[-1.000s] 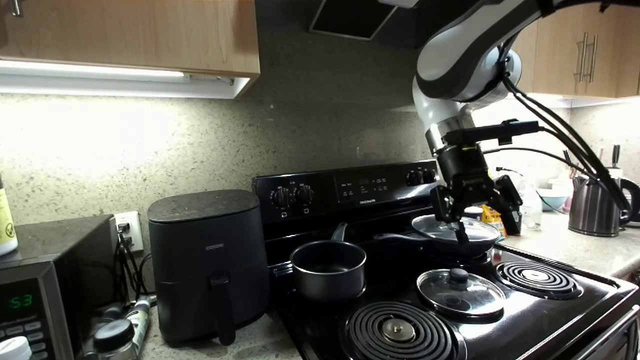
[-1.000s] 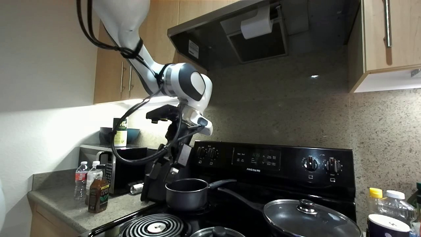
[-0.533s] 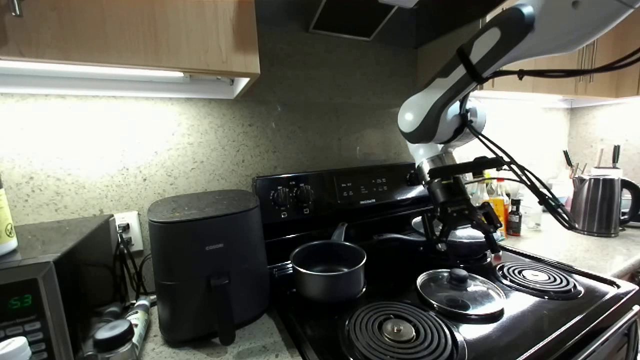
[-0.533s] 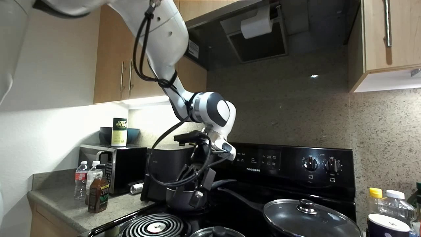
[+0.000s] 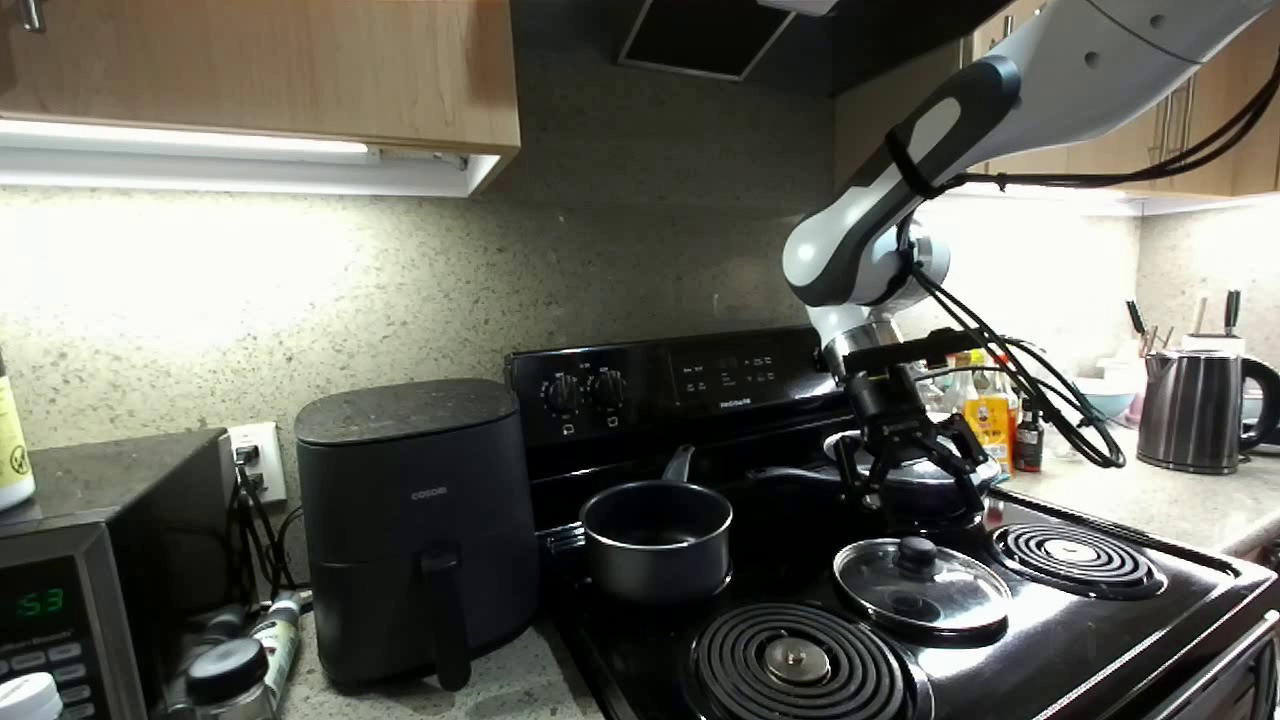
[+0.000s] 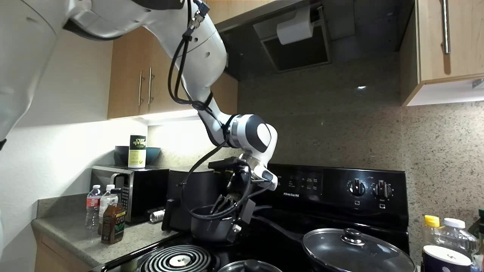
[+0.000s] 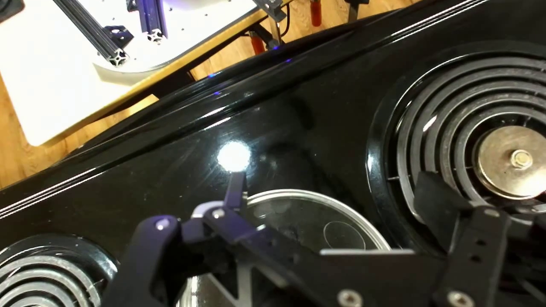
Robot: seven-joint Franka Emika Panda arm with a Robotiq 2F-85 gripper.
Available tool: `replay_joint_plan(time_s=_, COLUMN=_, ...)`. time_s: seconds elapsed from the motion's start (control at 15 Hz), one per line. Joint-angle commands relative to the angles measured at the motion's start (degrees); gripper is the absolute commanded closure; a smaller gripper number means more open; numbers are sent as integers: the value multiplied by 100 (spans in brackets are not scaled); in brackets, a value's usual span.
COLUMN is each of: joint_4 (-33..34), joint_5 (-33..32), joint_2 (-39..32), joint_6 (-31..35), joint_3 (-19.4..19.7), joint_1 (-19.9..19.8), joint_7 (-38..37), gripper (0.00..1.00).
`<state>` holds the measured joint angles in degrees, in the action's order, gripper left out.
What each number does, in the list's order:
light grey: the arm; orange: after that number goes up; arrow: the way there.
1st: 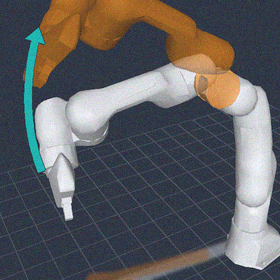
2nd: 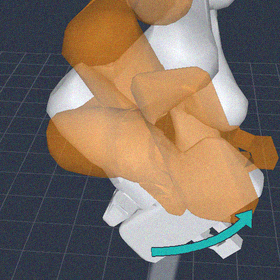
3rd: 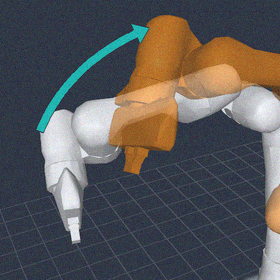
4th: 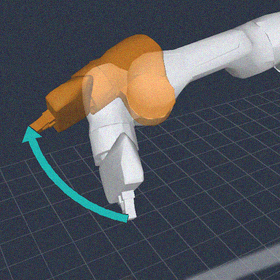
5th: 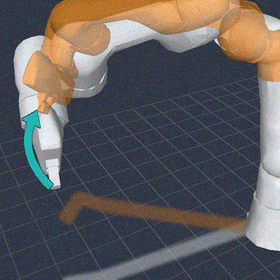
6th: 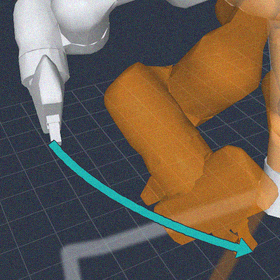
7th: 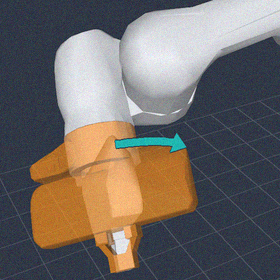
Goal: Put the glass lid on top of the pot on the left
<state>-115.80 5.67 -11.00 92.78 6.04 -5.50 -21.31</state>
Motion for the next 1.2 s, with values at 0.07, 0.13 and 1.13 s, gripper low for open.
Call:
replay_joint_plan(time_s=0.07, joint_4=185, joint_5=-50, joint_2=-251, joint_6=107, joint_3=82, joint_1=-50, joint_7=271, gripper=0)
replay_joint_plan(time_s=0.13, joint_4=259, joint_5=-48, joint_2=-345, joint_6=175, joint_3=113, joint_1=-84, joint_7=351, gripper=0)
replay_joint_plan(time_s=1.13, joint_4=753, joint_5=120, joint_2=-1362, joint_6=539, joint_3=328, joint_1=-245, joint_7=358, gripper=36)
